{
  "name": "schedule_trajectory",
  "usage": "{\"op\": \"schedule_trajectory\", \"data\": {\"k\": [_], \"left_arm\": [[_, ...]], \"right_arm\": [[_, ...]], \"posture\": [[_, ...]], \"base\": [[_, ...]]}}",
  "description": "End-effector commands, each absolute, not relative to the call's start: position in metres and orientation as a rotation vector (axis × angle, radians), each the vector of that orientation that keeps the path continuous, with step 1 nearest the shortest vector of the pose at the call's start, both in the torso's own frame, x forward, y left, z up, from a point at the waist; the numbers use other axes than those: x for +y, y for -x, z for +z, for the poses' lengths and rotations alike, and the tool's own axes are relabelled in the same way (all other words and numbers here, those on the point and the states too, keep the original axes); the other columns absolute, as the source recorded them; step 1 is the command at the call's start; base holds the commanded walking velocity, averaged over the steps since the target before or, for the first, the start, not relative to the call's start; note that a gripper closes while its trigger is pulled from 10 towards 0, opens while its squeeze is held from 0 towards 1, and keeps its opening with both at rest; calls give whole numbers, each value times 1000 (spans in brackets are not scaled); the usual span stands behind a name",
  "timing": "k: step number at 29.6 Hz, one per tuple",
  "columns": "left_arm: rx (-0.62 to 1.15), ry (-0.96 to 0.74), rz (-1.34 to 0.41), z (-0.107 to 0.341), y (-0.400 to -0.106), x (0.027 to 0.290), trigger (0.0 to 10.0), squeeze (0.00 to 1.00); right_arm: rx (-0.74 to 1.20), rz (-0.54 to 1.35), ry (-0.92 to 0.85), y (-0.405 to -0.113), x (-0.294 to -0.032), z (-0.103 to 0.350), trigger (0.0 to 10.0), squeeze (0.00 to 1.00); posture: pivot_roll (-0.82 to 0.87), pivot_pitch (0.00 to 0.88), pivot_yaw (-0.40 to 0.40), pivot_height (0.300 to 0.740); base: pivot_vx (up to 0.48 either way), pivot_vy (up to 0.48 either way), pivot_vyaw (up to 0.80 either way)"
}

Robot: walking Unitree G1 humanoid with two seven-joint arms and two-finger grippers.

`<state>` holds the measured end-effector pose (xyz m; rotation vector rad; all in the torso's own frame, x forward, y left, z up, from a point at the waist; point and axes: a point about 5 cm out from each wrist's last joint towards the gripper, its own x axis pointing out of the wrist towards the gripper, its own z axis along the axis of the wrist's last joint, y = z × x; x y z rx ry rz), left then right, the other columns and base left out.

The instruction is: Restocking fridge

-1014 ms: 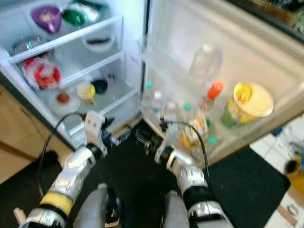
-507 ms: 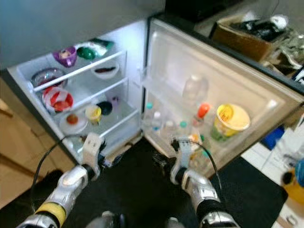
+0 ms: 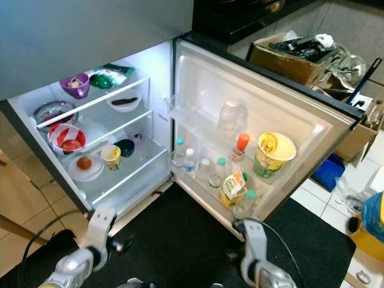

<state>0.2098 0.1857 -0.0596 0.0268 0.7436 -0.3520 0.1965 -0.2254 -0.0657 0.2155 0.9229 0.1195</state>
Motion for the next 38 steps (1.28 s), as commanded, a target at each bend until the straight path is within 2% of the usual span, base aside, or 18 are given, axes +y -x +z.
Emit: {"op": "schedule_trajectory", "data": {"k": [1, 2, 5, 6, 7, 12, 17, 38], "left_arm": [[815, -44, -319, -68, -196, 197, 10000, 0], [815, -44, -319, -68, -196, 197, 10000, 0], [937, -8, -253, -84, -163, 206, 10000, 0], [937, -8, -253, -84, -163, 206, 10000, 0], [1004, 21, -218, -92, -142, 210, 10000, 0], [1055, 55, -187, -98, -125, 213, 10000, 0], [1064, 73, -185, -99, -122, 212, 10000, 0], [1064, 96, -182, -100, -123, 207, 10000, 0]], "right_arm": [[967, 53, -206, -184, -235, -71, 10000, 0], [967, 53, -206, -184, -235, -71, 10000, 0], [1059, -42, -153, -156, -247, -82, 10000, 0], [1059, -42, -153, -156, -247, -82, 10000, 0], [1126, -105, -118, -136, -252, -89, 10000, 0], [1182, -152, -108, -117, -255, -95, 10000, 0], [1213, -168, -109, -107, -255, -98, 10000, 0], [1229, -162, -81, -107, -252, -99, 10000, 0]], "posture": [[2, 57, -8, 740], [2, 57, -8, 740], [-4, 58, -7, 740], [-4, 58, -7, 740], [-4, 56, -9, 740], [-4, 53, -9, 740], [-3, 52, -11, 740], [-9, 57, -11, 740]], "base": [[0, 0, 0], [0, 0, 0], [0, 0, 0], [0, 0, 0], [0, 0, 0], [0, 0, 0], [0, -58, 0], [0, -457, 0]]}}
